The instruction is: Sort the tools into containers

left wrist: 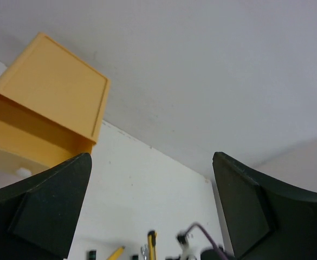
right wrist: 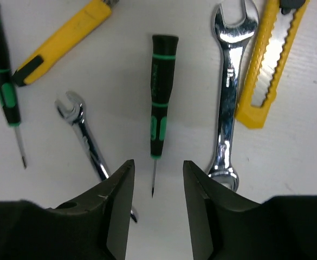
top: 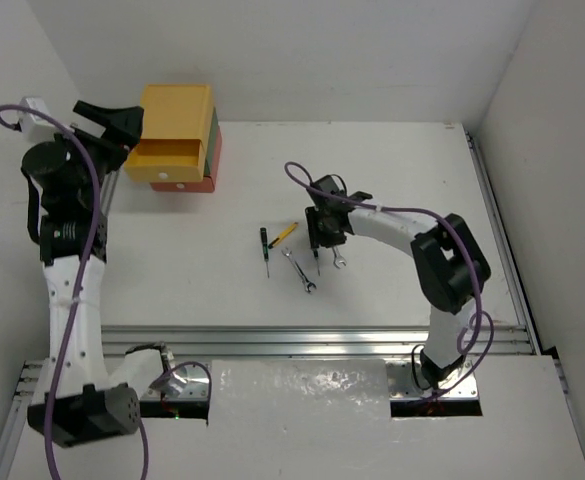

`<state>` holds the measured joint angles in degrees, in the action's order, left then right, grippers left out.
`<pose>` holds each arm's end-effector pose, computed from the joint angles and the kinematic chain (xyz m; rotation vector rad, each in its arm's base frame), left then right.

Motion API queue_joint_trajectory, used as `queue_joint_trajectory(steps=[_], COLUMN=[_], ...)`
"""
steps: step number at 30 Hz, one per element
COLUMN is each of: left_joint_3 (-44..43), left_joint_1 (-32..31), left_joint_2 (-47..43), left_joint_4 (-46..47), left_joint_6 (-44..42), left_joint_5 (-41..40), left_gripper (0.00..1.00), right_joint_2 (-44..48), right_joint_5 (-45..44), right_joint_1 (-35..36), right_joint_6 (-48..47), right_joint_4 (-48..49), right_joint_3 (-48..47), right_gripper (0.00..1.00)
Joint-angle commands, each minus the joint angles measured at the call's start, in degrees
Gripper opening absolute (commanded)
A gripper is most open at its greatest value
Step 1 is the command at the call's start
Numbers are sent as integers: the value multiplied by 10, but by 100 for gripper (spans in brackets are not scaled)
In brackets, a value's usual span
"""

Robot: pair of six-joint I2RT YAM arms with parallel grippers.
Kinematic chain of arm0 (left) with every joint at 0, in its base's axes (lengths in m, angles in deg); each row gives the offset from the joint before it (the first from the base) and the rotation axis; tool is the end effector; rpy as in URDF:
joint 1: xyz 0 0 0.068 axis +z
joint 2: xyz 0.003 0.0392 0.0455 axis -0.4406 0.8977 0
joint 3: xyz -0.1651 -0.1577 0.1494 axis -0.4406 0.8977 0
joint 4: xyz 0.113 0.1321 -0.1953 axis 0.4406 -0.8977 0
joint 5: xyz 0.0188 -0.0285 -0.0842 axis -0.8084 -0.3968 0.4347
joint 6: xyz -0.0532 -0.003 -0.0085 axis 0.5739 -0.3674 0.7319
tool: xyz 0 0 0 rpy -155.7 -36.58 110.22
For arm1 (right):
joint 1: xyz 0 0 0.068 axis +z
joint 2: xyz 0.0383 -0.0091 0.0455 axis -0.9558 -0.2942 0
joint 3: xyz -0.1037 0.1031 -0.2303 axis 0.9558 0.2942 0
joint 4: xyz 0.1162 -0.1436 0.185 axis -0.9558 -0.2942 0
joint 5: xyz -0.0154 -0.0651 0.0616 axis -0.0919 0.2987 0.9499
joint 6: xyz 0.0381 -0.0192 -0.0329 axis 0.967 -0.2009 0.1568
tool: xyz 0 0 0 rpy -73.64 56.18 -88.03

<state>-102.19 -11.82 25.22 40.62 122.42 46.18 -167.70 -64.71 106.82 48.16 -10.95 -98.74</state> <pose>0.2166 0.0485 0.4564 -0.6174 1.4373 -0.5380 0.3195 0.2115 0.1760 -0.0326 2.6685 0.2682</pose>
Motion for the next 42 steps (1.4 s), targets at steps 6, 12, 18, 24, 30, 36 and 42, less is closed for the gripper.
queue_joint_trajectory(steps=[6, 12, 18, 24, 30, 36, 42], left_joint_3=[141, 187, 255, 310, 331, 325, 327], left_joint_1=[0, -23, -180, -340, -418, -468, -484], left_joint_2=[-85, -90, -96, -67, -72, -53, -27], left_joint_4=[-18, -28, 48, 211, 279, 297, 319], left_joint_6=[-100, -135, -82, 8, 46, 49, 56], left_joint_5=[125, 131, 133, 121, 107, 88, 89], left_gripper=[93, 93, 93, 90, 83, 70, 4], right_joint_2=[-114, -132, 46, 268, 374, 394, 397], right_joint_5=[-50, -39, 43, 311, 416, 432, 425], right_joint_1=[6, 7, 18, 18, 19, 18, 19], right_joint_6=[-10, -8, -5, -10, 20, 44, 48], right_joint_4=[-17, 2, 68, 302, 352, 363, 358], right_joint_3=[-101, -87, 23, 193, 226, 219, 209], right_gripper=[35, 14, 0, 0, 0, 0, 0])
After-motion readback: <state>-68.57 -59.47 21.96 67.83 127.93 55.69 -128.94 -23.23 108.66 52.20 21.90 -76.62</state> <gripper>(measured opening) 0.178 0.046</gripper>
